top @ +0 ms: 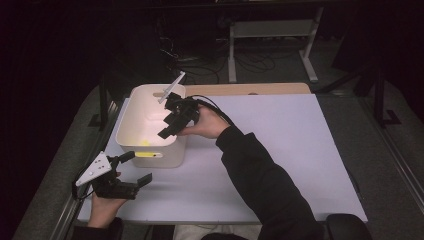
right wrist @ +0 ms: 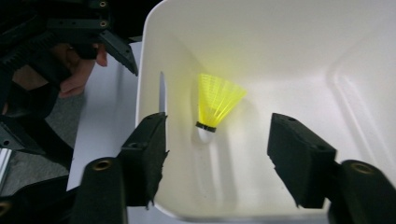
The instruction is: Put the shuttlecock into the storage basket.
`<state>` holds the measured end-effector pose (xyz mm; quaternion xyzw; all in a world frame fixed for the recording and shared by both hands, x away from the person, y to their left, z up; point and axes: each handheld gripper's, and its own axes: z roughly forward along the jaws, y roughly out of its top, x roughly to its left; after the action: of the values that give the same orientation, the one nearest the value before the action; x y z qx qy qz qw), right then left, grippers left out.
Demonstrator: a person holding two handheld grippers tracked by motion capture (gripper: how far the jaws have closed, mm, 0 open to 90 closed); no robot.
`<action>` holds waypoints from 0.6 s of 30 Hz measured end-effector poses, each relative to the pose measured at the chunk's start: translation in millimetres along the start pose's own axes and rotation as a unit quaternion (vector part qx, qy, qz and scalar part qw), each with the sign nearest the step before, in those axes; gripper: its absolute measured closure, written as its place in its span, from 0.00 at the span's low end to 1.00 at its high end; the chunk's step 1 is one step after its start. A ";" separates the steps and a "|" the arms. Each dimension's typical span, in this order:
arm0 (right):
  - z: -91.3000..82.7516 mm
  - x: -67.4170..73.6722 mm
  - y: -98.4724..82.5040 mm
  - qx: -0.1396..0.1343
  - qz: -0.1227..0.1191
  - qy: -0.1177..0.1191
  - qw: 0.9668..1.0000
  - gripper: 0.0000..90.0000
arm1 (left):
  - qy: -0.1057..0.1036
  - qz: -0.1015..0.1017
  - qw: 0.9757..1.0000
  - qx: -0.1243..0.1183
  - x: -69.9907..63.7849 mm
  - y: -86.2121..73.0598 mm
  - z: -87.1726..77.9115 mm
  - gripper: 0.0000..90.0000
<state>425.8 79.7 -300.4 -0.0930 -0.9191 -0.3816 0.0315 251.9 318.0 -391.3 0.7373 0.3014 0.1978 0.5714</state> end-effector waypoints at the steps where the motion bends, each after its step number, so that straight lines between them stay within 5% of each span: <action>1: -3.1 -0.1 -1.6 -0.002 0.002 -0.004 1.000 0.31 | 0.000 0.000 1.000 -0.001 -0.1 0.0 -0.3 0.00; 9: -13.9 0.2 -8.8 -0.009 0.014 -0.044 0.999 0.15 | 0.001 -0.001 1.000 -0.001 0.1 0.1 0.0 0.00; 18: -24.2 0.8 -12.1 -0.022 0.020 -0.044 0.999 0.05 | 0.000 0.000 1.000 -0.001 0.1 0.2 -0.2 0.00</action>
<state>422.3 54.4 -291.6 -0.1285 -0.9090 -0.3965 -0.0039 251.8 318.2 -391.1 0.7367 0.3010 0.1981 0.5722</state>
